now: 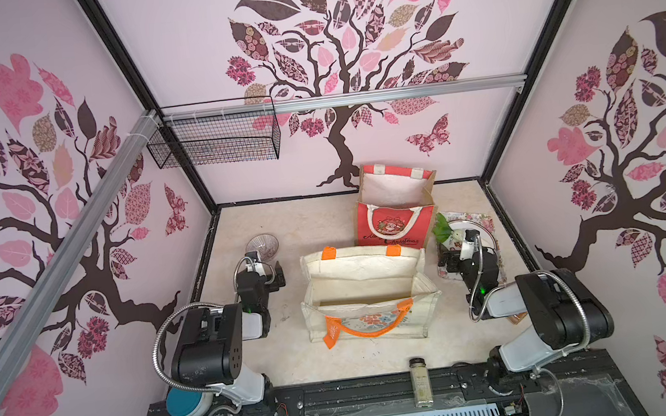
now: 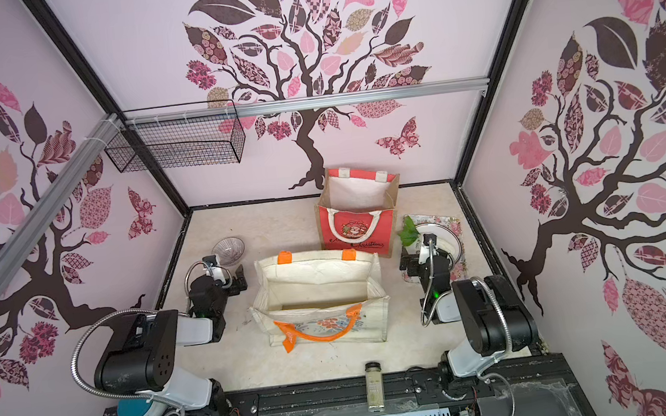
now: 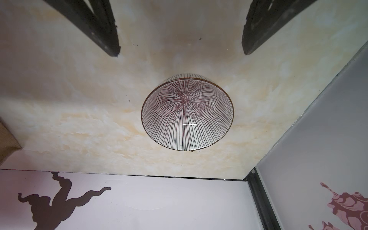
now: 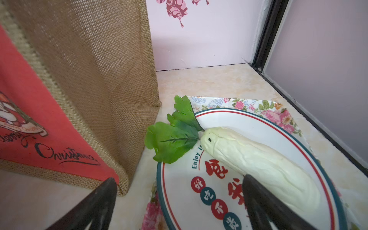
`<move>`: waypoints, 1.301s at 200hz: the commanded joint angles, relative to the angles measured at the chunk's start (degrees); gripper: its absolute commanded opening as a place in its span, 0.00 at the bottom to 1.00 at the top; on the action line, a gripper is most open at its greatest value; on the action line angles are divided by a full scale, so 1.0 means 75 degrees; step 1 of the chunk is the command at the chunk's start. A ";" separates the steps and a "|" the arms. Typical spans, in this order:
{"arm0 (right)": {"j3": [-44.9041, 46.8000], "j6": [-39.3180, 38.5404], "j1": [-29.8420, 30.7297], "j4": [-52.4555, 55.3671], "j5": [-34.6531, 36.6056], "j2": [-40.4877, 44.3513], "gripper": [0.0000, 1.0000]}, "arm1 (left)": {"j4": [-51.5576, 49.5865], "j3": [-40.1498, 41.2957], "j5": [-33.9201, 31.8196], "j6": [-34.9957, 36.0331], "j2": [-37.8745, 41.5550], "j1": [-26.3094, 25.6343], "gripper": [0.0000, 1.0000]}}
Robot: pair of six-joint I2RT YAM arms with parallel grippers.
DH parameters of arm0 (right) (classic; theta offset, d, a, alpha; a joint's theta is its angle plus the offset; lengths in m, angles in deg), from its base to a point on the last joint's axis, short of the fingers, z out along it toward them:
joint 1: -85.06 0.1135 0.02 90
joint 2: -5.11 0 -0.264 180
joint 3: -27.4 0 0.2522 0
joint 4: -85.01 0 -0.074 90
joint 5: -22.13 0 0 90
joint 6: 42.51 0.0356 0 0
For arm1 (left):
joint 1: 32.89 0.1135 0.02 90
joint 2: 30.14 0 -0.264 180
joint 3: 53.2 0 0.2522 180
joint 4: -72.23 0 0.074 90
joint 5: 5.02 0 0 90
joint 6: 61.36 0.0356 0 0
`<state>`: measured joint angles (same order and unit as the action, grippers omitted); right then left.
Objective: Put away the canvas bag
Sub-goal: Press the canvas bag at the center of the board.
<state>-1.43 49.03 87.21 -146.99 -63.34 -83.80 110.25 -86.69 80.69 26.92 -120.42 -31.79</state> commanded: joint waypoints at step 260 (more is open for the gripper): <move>-0.0234 0.0247 0.0018 0.1099 0.0534 0.1416 1.00 | 0.1027 0.0612 -0.1138 -0.0269 0.1056 -0.0024 0.98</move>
<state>-1.41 49.47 87.23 -144.96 -62.40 -81.55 114.17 -85.18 79.23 26.33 -119.21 -31.24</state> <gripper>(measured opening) 0.999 0.977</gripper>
